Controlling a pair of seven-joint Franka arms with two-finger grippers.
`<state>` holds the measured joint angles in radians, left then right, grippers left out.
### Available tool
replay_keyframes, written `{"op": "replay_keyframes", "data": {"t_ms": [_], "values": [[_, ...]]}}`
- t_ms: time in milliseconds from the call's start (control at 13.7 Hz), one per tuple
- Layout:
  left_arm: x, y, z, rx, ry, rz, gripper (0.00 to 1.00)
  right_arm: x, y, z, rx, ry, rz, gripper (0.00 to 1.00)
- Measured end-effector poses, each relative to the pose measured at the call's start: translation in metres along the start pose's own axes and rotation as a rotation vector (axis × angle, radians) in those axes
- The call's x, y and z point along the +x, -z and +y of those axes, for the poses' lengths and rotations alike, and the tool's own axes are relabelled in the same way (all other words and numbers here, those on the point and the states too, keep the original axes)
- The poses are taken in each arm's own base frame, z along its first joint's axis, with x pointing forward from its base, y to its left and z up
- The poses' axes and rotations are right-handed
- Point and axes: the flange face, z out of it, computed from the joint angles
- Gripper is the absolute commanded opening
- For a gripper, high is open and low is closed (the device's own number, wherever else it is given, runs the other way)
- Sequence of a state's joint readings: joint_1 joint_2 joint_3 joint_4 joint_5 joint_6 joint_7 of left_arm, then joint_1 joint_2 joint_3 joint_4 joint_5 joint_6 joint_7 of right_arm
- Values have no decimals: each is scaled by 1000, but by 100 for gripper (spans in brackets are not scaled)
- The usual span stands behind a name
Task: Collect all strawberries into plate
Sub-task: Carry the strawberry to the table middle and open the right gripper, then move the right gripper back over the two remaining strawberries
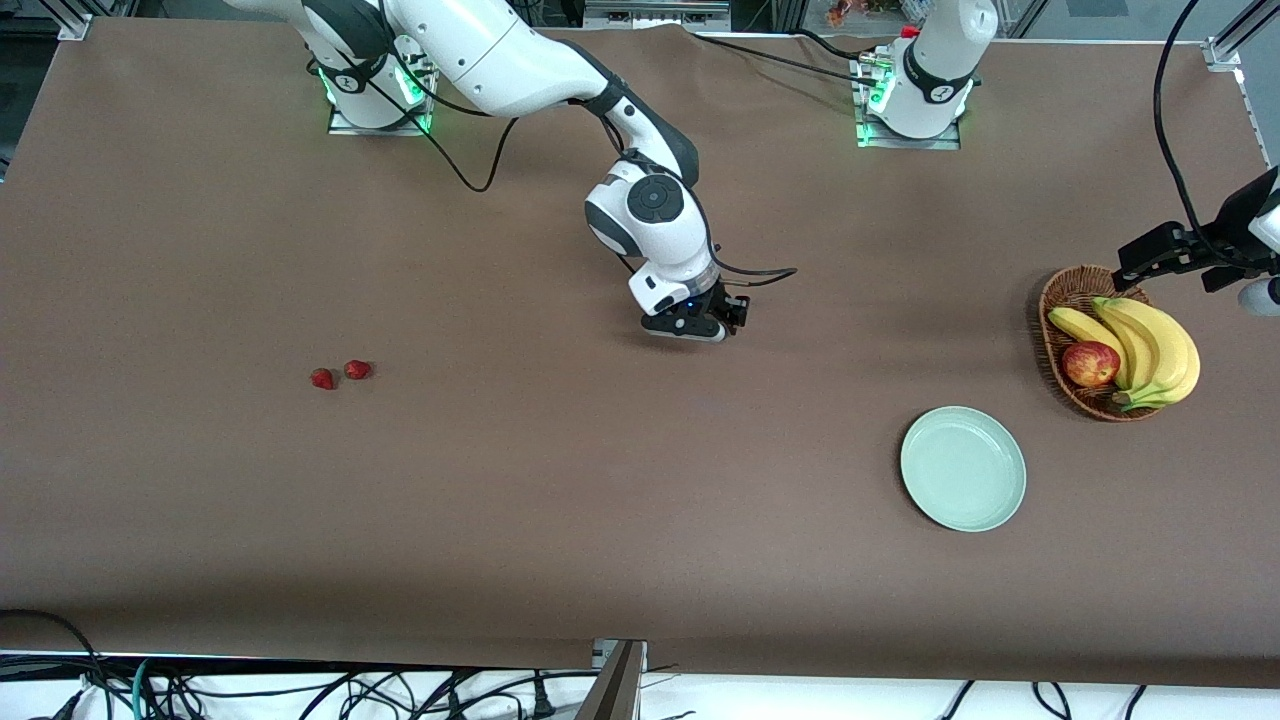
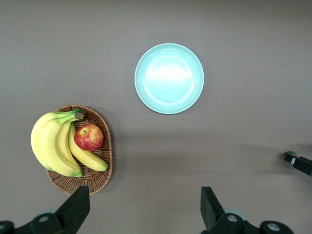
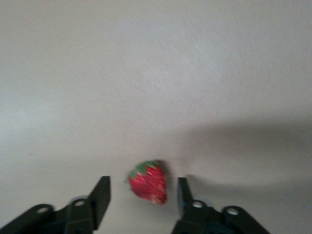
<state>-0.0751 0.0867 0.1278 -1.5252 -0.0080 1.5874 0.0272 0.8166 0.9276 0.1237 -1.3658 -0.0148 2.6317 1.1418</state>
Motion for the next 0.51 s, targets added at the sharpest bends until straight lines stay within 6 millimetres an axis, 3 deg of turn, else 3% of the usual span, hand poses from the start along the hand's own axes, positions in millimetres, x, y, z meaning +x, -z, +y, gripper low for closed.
{"op": "replay_keyframes", "data": {"t_ms": [73, 219, 510], "values": [[0, 0, 0, 0, 0, 0, 100, 14, 10, -1, -11, 8, 14, 100], [0, 0, 0, 0, 0, 1, 100, 64, 38, 11, -60, 63, 31, 100], [0, 9, -2, 1, 3, 20, 100, 181, 81, 90, -189, 105, -6, 100]]}}
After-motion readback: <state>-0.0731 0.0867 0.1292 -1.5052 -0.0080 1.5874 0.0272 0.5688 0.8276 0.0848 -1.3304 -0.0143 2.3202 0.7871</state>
